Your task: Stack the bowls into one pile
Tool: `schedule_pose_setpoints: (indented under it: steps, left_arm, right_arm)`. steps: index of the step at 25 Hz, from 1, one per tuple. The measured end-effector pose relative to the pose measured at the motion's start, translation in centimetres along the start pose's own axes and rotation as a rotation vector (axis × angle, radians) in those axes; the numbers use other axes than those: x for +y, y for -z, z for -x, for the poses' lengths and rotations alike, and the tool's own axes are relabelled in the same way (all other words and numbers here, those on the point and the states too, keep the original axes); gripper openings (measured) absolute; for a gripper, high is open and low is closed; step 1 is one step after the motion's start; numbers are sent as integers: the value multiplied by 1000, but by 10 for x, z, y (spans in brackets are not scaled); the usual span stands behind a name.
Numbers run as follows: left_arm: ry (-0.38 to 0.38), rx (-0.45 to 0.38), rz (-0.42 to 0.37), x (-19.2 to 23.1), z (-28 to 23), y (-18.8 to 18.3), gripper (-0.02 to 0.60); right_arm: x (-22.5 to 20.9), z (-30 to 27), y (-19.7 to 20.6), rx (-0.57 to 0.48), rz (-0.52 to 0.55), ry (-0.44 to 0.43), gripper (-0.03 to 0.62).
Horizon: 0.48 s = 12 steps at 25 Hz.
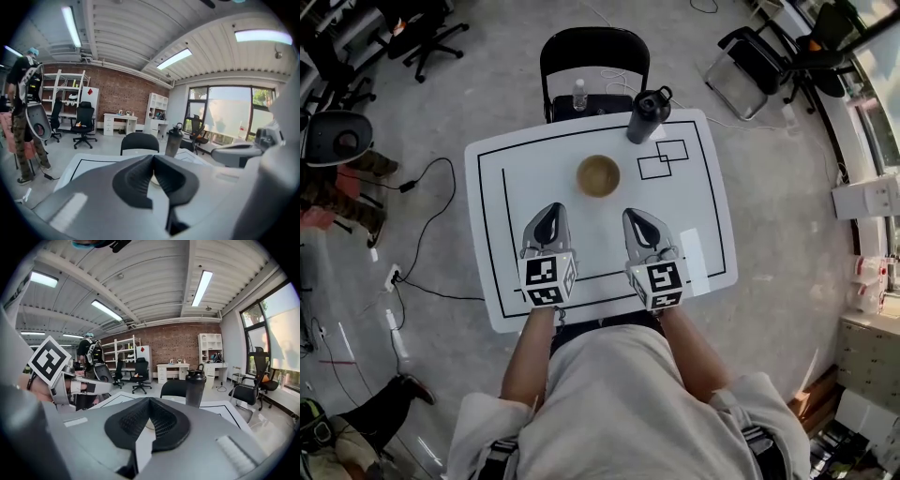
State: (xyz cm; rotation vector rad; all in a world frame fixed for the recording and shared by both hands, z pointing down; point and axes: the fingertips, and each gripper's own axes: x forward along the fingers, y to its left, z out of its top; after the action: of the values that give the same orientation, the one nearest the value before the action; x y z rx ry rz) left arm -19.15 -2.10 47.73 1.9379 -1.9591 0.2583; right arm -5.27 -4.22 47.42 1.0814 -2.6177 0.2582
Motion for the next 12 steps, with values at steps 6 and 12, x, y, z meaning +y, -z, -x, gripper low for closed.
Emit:
schedule_pose_setpoints:
  steps: [6, 12]
  left_arm:
    - [-65, -90, 37, -29, 49, 3, 3]
    - [-148, -135, 6, -70, 89, 9, 3]
  right_arm:
    - [13, 34, 1, -63, -7, -84, -1]
    - [-1, 83, -7, -151, 25, -125, -2]
